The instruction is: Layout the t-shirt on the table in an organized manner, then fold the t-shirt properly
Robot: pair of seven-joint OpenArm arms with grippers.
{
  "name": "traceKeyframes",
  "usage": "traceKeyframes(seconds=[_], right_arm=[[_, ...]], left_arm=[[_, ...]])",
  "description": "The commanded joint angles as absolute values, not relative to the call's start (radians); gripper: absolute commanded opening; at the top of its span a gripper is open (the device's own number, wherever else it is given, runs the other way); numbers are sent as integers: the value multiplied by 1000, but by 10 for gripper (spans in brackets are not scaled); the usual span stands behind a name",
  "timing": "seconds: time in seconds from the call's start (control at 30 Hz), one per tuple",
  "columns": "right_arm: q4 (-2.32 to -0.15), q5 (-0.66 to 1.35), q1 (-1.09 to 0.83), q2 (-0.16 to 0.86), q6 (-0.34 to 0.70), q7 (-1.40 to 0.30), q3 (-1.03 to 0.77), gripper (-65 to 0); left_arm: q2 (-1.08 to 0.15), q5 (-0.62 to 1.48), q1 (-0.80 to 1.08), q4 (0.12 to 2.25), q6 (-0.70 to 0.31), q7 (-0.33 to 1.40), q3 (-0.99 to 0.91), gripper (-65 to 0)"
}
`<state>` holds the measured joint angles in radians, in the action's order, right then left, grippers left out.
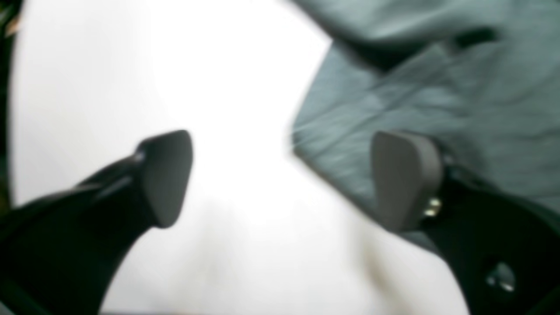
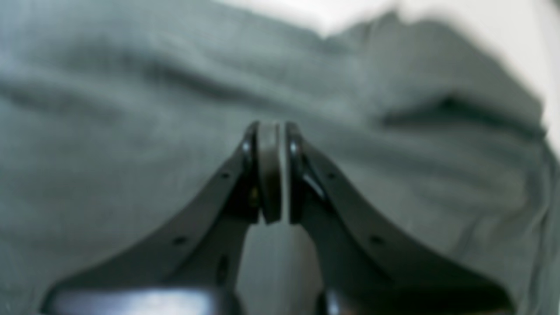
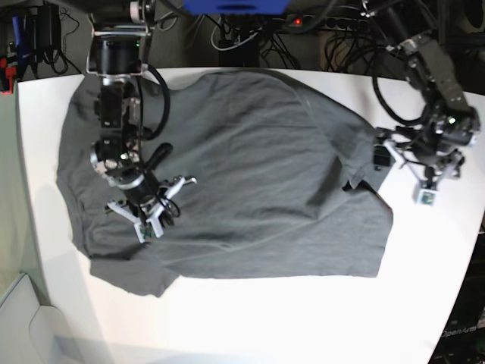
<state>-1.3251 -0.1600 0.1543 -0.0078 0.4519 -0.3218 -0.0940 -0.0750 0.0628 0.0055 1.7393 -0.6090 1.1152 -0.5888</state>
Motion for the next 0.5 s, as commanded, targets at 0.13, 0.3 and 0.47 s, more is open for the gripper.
traceKeyframes(seconds=[0.13,0.3,0.47], right_arm=[[-1345,-151,157,-2,452,-292,-94,-610],[-1345,-151,154,8,452,-294,-94,-610],[-1345,-151,147,21,452,-294,-94,-610]], left_arm=[[-25,68,-56,1692,-604,1104,-541,0],[-12,68,-84,1557,-596,1017,-507,0],[-12,76,-76,1515,-472,967,-438,0]])
